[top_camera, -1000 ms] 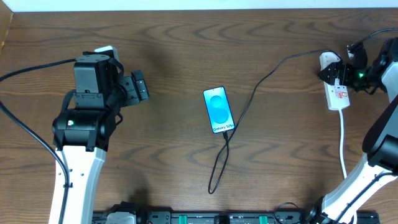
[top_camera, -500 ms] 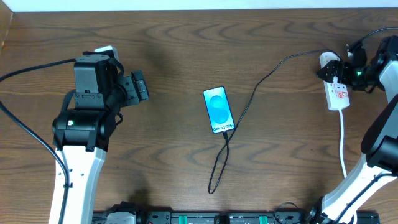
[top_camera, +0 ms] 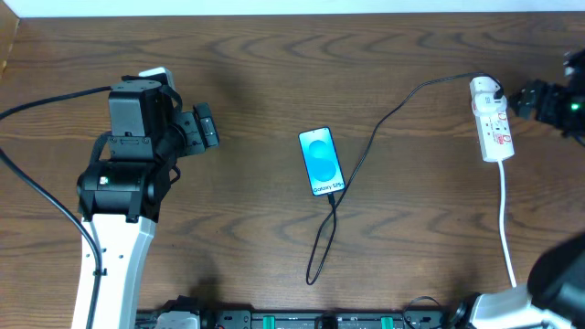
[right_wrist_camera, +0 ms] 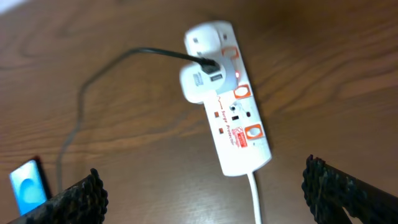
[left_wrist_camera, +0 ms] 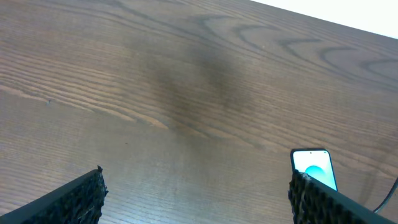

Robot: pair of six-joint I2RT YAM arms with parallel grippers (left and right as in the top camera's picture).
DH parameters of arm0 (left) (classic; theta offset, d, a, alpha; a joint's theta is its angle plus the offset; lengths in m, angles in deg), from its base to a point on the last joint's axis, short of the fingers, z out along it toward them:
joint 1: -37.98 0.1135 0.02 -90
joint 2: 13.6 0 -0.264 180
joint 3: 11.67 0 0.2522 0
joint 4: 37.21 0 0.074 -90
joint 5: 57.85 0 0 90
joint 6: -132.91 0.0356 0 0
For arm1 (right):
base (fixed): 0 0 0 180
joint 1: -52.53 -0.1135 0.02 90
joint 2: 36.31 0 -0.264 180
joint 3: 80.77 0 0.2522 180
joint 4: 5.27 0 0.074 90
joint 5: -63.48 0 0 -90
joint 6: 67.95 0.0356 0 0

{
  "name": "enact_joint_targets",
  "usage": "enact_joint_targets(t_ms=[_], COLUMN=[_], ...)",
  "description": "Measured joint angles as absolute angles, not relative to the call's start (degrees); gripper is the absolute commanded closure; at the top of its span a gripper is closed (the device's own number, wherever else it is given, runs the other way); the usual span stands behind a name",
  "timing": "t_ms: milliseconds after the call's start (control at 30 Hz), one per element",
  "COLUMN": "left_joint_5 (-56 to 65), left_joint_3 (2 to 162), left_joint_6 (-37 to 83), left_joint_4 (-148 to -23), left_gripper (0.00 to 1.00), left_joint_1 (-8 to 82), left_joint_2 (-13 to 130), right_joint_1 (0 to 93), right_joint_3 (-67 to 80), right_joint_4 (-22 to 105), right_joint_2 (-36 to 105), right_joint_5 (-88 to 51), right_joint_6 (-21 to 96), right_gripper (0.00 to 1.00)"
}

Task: Plug charger to phone and switch on socket
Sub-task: 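Lift the right gripper up off the power strip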

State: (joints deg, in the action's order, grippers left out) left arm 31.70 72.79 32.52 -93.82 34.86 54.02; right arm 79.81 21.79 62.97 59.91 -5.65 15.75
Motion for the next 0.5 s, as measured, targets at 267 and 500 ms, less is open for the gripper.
enact_joint_targets(t_ms=[267,500], left_joint_5=[31.7,31.7], left_joint_3=[72.79,72.79], left_joint_6=[32.52,32.52], left_joint_4=[-93.82,-93.82], left_gripper=[0.06,0.07], left_joint_1=[34.86,34.88], left_joint_2=[54.02,54.02], right_joint_1=[79.77,79.77], right_joint_3=[21.81,21.81], right_joint_4=[63.91,63.95], right_joint_2=[48.02,46.23], right_joint_5=[-6.07,-6.44], right_joint_6=[15.79,15.79], right_gripper=[0.01,0.01])
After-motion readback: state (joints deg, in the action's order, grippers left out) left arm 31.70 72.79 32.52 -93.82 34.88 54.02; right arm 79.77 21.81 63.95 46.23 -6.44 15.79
